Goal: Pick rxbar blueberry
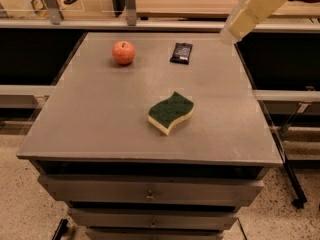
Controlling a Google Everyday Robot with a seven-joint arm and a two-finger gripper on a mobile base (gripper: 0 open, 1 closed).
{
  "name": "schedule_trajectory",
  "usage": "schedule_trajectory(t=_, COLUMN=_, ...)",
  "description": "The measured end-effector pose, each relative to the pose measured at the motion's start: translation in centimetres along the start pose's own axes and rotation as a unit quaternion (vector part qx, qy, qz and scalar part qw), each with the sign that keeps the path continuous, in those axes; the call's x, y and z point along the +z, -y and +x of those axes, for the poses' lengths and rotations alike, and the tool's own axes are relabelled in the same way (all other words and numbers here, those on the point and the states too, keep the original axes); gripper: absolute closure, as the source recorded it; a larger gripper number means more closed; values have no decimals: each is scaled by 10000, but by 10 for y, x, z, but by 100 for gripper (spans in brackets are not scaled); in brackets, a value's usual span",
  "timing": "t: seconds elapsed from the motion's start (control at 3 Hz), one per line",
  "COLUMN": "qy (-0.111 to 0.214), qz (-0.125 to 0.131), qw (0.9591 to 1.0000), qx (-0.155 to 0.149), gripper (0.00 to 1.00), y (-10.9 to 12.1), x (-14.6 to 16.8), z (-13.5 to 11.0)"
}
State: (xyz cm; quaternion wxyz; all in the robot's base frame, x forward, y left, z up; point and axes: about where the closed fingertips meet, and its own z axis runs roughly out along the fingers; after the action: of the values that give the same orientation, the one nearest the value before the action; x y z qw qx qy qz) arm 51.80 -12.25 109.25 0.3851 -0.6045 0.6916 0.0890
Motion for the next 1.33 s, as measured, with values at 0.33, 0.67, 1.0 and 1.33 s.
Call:
schedule_trajectory(t=0.33, qy=-93, qz=-60, qw=9995, qx=312, gripper=0, y=2, x=11, z=4)
schedule_trajectory(t=0.67, qy=-385, qz=146, qw=9941, qx=1004, gripper=0, y=7, x=36, z=21)
schedule_trajectory(t=1.0, qy=-857, qz=519, qw=9792, qx=1765, gripper=0, y=16, x=87, z=57)
schedule_trajectory(t=1.33, qy=-1396, qz=954, qw=9577, qx=2328, gripper=0, y=20, x=117, z=100)
